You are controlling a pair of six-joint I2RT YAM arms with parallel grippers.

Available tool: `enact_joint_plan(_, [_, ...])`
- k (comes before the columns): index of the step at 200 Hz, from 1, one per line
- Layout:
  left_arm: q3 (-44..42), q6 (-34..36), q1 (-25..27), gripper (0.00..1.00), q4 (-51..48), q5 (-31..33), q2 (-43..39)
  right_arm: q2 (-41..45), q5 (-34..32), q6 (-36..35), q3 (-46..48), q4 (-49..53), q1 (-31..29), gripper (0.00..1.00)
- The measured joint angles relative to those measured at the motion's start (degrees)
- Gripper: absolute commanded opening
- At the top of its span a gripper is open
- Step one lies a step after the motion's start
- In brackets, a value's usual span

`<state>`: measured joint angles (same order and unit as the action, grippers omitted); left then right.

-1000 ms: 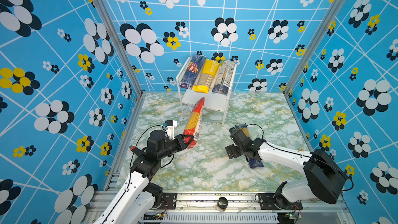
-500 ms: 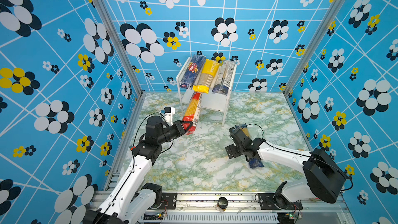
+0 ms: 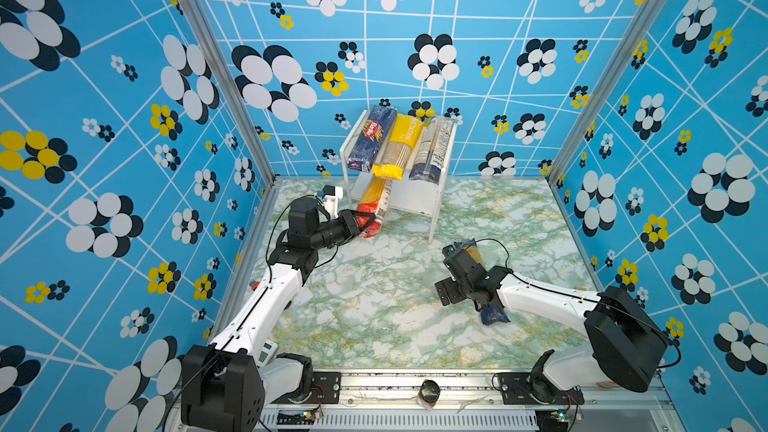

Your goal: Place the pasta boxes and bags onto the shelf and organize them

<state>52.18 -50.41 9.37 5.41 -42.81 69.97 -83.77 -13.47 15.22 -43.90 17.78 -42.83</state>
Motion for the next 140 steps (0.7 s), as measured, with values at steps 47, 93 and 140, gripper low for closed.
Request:
enact_joint_plan(47, [2.56,0.09,-0.42,0.00,1.29,-0.13,3.87,0.04,-0.22,0.00,0.04,0.00,0.11,0.99])
enact_joint_plan(93, [5.38,2.23,-0.42,0.00,1.20,-0.04,7.32,0.70,-0.85,0.02,0.26,0.02,0.13,0.99])
enact_joint_plan(140, [8.90,5.88,-0.42,0.00,-0.70,0.33,10.60,0.96,-1.09,0.02,0.26,-0.02,0.13,0.99])
